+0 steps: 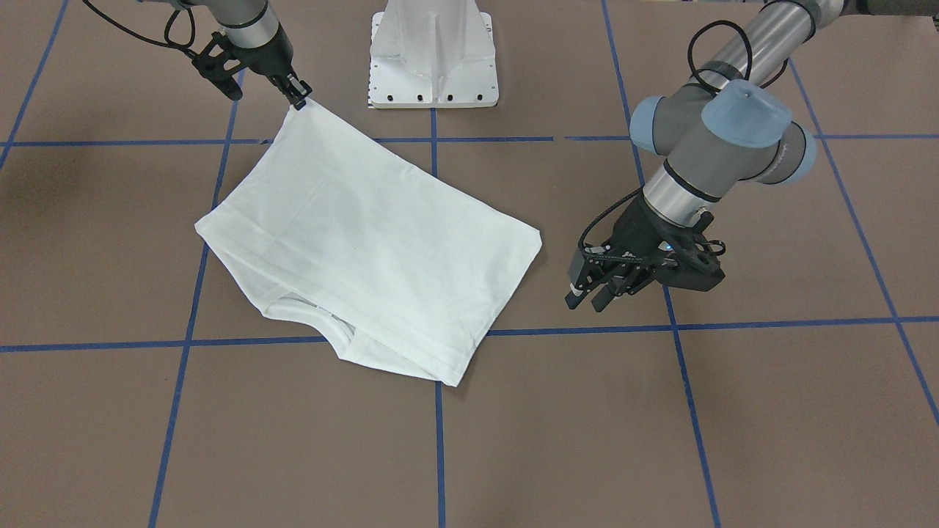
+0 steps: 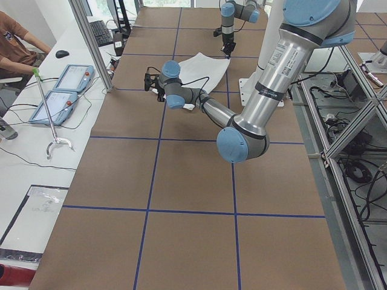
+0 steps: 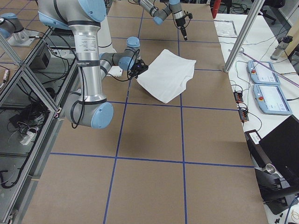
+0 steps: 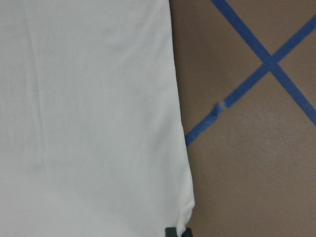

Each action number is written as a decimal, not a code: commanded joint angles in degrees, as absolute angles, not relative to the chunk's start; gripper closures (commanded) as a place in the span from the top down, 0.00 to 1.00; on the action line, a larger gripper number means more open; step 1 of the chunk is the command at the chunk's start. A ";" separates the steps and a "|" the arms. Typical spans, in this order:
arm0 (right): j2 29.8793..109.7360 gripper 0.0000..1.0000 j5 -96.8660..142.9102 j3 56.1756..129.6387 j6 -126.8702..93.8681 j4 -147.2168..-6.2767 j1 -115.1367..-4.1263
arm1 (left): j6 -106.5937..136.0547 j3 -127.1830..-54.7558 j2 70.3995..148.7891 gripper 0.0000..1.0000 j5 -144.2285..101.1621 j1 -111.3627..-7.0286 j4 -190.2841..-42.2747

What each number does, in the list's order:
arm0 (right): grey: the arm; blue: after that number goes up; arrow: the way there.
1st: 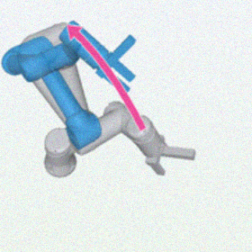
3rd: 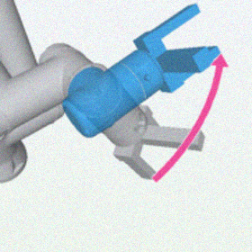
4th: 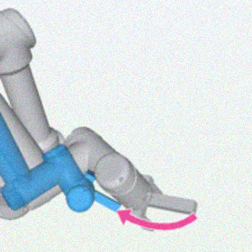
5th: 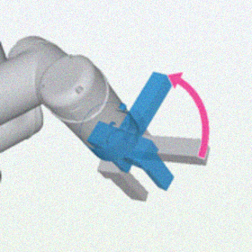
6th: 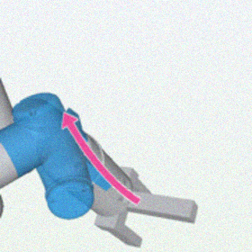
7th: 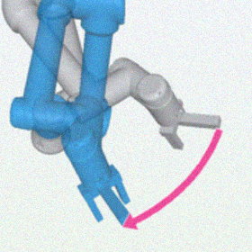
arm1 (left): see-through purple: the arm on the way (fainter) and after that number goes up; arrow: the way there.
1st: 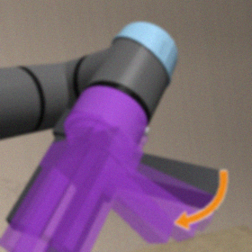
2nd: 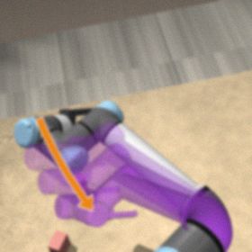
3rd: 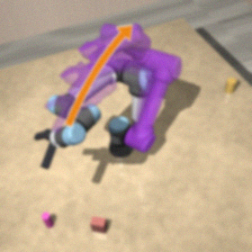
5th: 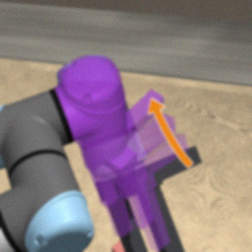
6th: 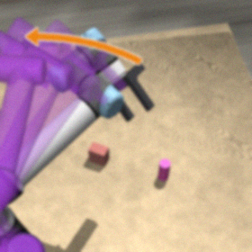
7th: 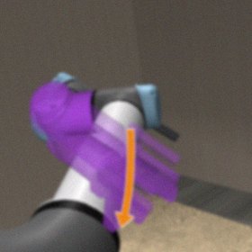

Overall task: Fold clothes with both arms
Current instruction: 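Drag the folded shirt toward the robot with the right gripper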

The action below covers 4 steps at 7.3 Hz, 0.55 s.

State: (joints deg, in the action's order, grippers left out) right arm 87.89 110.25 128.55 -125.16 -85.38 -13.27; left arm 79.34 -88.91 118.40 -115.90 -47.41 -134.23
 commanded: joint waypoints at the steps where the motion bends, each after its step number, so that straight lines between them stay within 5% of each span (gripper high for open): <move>1: 90.62 1.00 111.09 129.99 -125.77 -85.61 -8.35 | 87.42 -94.27 116.12 0.73 -119.00 -43.80 -132.29; 2: 90.27 1.00 111.18 131.64 -125.77 -85.61 -11.83 | 90.24 -97.00 113.84 0.84 -118.57 -40.55 -131.14; 4: 83.11 1.00 111.01 129.66 -124.64 -85.61 -24.62 | 97.10 -100.10 112.76 0.87 -118.13 -34.13 -124.77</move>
